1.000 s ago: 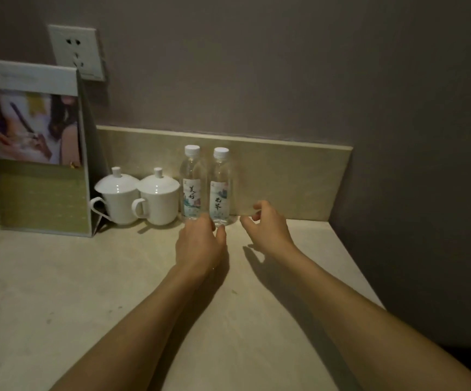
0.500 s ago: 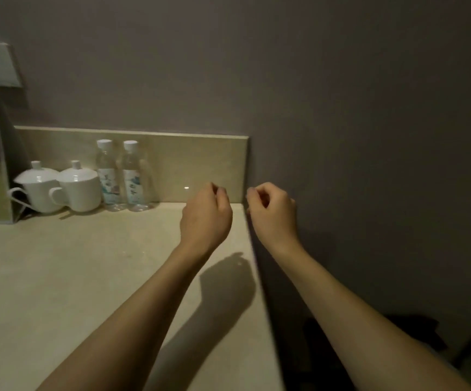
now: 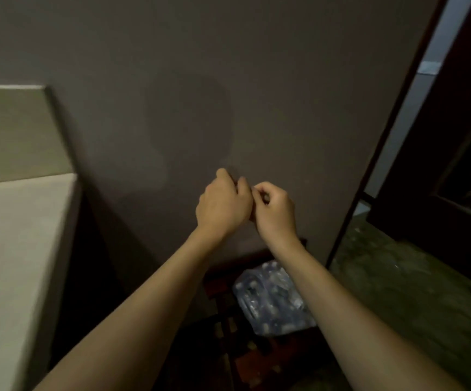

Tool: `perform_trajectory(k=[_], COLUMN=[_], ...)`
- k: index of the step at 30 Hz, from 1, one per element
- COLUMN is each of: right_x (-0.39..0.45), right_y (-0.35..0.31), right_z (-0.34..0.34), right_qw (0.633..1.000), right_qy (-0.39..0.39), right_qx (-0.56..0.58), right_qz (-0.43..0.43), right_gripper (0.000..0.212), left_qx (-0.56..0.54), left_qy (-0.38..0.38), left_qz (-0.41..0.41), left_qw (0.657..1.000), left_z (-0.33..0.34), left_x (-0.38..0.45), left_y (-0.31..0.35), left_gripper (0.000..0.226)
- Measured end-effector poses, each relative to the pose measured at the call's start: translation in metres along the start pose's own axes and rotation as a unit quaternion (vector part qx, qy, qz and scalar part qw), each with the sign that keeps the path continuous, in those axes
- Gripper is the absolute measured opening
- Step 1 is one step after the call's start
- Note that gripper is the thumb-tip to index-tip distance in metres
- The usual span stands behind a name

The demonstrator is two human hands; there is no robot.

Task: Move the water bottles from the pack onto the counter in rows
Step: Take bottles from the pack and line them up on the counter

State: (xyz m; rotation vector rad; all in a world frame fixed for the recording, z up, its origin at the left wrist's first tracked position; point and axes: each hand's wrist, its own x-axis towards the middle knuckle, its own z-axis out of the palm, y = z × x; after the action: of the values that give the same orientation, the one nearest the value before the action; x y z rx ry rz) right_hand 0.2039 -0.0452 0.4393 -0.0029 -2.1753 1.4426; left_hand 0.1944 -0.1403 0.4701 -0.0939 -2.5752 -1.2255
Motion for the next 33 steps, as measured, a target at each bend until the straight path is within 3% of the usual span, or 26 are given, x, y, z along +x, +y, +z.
perform_trajectory(k=[8,14,23,29,33], right_x=[0.045,0.093,0.108,0.096,0.088], right_y=[0.126,0.222,0.341,0.408,0.445], right_z=[-0.067,-0.074,-0.068,-0.056,-0.058], right_qw=[0.99,0.964,0.872,0.806,0.764], right_qy=[0.025,-0.069,-0.253,-0.344,-0.397], right_qx=[-0.046,-0.086,-0.137,-0.179,-0.177], right_qz=[0.128,0.241,0.397,0.446,0.477], right_gripper=[0.022,0.015,0.02,0.026,0.019], left_qx=[-0.028,-0.02,-0.008,-0.015,-0.006], left_qy=[-0.144,-0.197,-0.271,-0.311,-0.335], left_qz=[-0.066,-0.131,-0.231,-0.298,-0.348], left_qw=[0.987,0.971,0.935,0.902,0.876], left_z=[0.156,0.253,0.355,0.404,0.44], left_x=[0.015,0.063,0.076,0.059,0.05], left_y=[-0.004,-0.029,-0.098,-0.142,-0.163], left_gripper=[0.028,0.026,0.028,0.03,0.034])
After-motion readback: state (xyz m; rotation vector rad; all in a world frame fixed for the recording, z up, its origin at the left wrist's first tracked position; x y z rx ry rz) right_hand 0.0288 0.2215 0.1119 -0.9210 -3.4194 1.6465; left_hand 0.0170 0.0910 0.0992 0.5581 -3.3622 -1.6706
